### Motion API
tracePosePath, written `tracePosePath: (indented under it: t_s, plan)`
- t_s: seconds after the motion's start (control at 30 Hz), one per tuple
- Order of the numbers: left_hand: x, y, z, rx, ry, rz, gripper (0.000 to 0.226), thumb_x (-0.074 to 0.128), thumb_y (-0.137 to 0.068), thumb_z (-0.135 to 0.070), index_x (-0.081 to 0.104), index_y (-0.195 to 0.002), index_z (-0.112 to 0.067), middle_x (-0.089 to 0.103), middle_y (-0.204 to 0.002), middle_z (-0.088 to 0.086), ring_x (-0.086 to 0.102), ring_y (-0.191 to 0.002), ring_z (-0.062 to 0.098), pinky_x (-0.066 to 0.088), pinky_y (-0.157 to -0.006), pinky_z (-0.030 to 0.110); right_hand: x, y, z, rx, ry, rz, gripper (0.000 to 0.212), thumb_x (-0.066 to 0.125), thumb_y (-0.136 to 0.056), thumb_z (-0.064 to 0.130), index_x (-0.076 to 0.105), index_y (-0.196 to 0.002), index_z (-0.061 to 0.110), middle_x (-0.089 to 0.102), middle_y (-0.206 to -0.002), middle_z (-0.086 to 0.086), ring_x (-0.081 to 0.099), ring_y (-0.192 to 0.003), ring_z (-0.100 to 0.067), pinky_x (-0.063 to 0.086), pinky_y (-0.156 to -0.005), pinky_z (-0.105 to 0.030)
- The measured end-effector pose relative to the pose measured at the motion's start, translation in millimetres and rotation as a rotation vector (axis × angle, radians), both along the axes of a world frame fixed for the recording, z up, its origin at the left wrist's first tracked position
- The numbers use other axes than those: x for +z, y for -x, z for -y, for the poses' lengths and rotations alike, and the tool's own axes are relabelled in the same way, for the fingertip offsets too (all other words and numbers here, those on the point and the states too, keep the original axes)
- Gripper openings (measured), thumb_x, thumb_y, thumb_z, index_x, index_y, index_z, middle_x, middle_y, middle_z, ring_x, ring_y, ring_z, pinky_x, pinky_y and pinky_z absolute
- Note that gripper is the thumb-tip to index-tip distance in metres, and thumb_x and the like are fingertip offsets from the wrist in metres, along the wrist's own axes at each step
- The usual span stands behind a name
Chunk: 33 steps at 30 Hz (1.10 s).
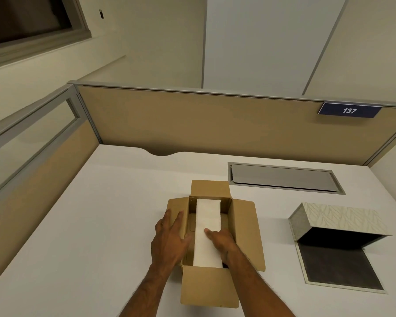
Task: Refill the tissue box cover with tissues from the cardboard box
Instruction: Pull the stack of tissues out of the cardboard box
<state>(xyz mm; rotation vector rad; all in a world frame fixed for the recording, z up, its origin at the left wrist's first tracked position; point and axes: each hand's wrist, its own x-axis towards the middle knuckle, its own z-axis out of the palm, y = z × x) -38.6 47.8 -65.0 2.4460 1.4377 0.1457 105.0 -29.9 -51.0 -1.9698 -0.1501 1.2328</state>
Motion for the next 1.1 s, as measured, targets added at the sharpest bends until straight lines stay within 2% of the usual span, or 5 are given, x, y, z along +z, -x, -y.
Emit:
tracePosePath:
  t_s: [0.23,0.47,0.77,0.97,1.1]
  plan:
    - [1.5,0.8,1.2,0.004,-0.022,-0.009,0.079,0.041,-0.083,-0.068,0.010,-0.150,-0.040,0.005,-0.163,-0.001,0.018,-0.145,0.025,0.049,-0.097,0.039,-2.4,-2.3,-2.3,-0.033,-0.046,-0.113,0.052,0.073,-0.084,0.030,0.051,-0.126,0.007,0.063,-0.120,-0.017,0.064,-0.104,-0.033,0.054,-0.093,-0.049]
    - [-0.9,2.8,0.4,0.013,-0.032,0.000,0.078,0.043,-0.082,-0.066,0.013,-0.150,-0.041,0.007,-0.163,-0.001,0.021,-0.144,0.024,0.051,-0.094,0.038,-3.7,0.8,3.1,-0.055,-0.102,-0.181,0.054,0.074,-0.083,0.034,0.051,-0.126,0.009,0.066,-0.116,-0.014,0.067,-0.096,-0.029,0.058,-0.074,-0.040]
    - [0.2,2.3,0.9,0.020,-0.041,-0.013,0.077,0.044,-0.082,-0.064,0.016,-0.150,-0.040,0.010,-0.162,0.000,0.022,-0.143,0.025,0.053,-0.091,0.038,0.5,-5.3,6.9,-0.067,-0.183,-0.278,0.051,0.080,-0.077,0.029,0.059,-0.119,0.008,0.071,-0.111,-0.017,0.070,-0.098,-0.032,0.057,-0.090,-0.049]
    - [4.4,-2.3,0.3,0.014,-0.042,-0.015,0.073,0.041,-0.085,-0.064,0.019,-0.149,-0.039,0.012,-0.162,0.000,0.022,-0.144,0.024,0.054,-0.090,0.038,19.0,-8.2,10.7,-0.068,-0.260,-0.290,0.037,0.077,-0.079,0.030,0.062,-0.109,0.013,0.073,-0.104,-0.015,0.071,-0.094,-0.031,0.059,-0.072,-0.041]
    - [5.8,-2.4,-1.3,0.032,-0.035,0.024,0.066,0.038,-0.088,-0.063,0.023,-0.148,-0.040,0.015,-0.162,0.000,0.021,-0.144,0.023,0.053,-0.089,0.038,36.0,-11.2,14.8,-0.089,-0.311,-0.277,0.040,0.075,-0.081,0.031,0.059,-0.114,0.014,0.073,-0.106,-0.015,0.070,-0.096,-0.032,0.058,-0.074,-0.042]
